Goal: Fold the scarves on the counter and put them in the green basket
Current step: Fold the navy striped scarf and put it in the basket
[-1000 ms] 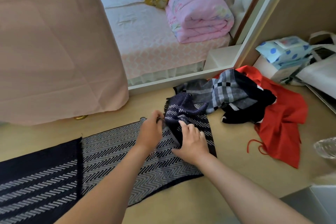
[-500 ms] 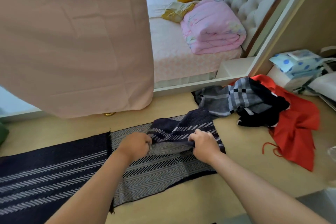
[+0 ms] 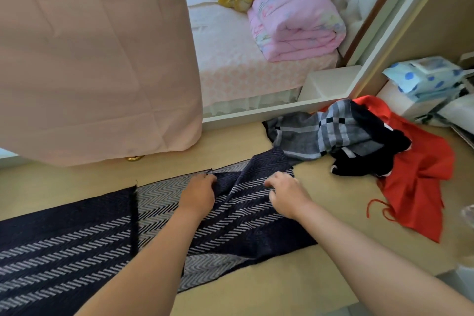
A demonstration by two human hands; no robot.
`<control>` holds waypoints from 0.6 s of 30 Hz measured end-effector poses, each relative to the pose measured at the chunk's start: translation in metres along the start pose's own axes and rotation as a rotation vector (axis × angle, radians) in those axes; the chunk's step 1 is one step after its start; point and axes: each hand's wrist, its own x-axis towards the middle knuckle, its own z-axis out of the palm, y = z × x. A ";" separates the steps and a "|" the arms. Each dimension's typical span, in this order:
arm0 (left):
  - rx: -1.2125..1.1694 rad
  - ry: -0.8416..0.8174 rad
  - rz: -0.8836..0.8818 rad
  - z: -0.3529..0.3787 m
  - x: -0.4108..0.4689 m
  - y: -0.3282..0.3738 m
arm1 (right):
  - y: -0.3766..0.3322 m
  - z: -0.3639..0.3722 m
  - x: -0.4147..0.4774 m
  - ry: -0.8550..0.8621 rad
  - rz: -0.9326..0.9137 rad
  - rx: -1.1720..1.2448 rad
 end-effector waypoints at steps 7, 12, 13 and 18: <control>0.035 0.026 -0.041 0.024 0.014 -0.010 | 0.014 0.005 0.038 -0.204 -0.052 0.031; 0.132 0.012 -0.088 0.033 0.011 -0.004 | 0.051 0.011 0.041 -0.074 0.067 -0.285; 0.143 0.016 -0.097 0.033 0.012 0.001 | 0.055 0.011 0.041 -0.082 0.073 -0.322; 0.156 0.109 -0.126 0.032 0.028 0.019 | 0.042 0.007 0.041 -0.009 -0.033 -0.360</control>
